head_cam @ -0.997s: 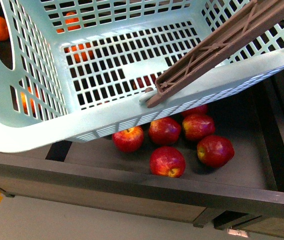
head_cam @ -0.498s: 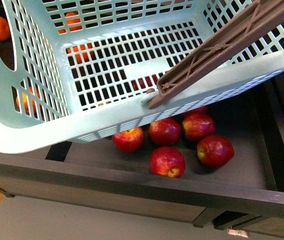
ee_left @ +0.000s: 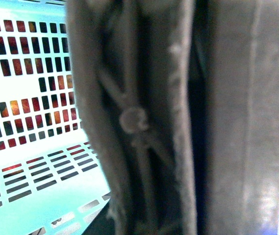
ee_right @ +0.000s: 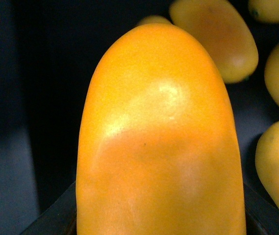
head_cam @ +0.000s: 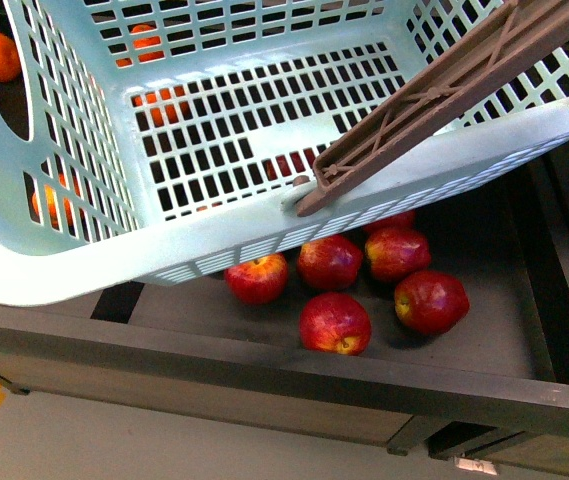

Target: Pick mango and avocado into basket

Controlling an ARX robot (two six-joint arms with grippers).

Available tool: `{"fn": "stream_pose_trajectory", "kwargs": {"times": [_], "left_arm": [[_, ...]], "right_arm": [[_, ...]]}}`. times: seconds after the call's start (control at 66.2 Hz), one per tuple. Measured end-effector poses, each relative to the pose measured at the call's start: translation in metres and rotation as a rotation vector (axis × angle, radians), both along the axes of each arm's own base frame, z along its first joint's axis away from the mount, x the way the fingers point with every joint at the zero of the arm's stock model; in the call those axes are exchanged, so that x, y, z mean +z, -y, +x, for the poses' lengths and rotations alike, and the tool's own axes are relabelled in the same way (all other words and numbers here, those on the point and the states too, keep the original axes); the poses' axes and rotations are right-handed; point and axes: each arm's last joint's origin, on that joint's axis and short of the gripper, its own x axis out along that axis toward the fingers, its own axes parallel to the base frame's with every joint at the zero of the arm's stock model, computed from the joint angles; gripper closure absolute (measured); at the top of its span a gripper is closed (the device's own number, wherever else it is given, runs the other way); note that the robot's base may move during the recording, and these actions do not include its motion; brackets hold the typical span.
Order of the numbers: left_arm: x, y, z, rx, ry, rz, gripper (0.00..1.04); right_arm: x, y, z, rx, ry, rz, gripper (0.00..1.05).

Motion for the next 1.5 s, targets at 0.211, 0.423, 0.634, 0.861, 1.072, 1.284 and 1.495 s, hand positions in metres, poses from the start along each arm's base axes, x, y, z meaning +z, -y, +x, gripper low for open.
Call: {"fn": "stream_pose_trajectory", "kwargs": {"times": [0.211, 0.423, 0.634, 0.861, 1.072, 1.284, 1.495], "left_arm": [[0.0, 0.0, 0.0, 0.0, 0.0, 0.001, 0.91], [0.0, 0.0, 0.0, 0.0, 0.0, 0.001, 0.91], [0.0, 0.0, 0.0, 0.0, 0.0, 0.001, 0.91], [0.0, 0.0, 0.0, 0.0, 0.0, 0.001, 0.91], [0.0, 0.0, 0.0, -0.001, 0.0, 0.0, 0.91], [0.0, 0.0, 0.0, 0.0, 0.0, 0.001, 0.91], [0.0, 0.0, 0.0, 0.0, 0.0, 0.0, 0.91]], "right_arm": [[0.079, -0.041, -0.033, 0.143, 0.154, 0.024, 0.52], [0.162, -0.092, -0.059, 0.289, 0.342, 0.012, 0.52], [0.223, -0.151, -0.078, 0.421, 0.516, -0.008, 0.52], [0.239, -0.213, -0.076, 0.526, 0.57, 0.06, 0.52], [0.23, -0.271, -0.056, 0.608, 0.545, 0.106, 0.52], [0.225, -0.301, -0.033, 0.623, 0.52, 0.102, 0.52], [0.215, -0.319, -0.023, 0.641, 0.479, 0.097, 0.41]]}}
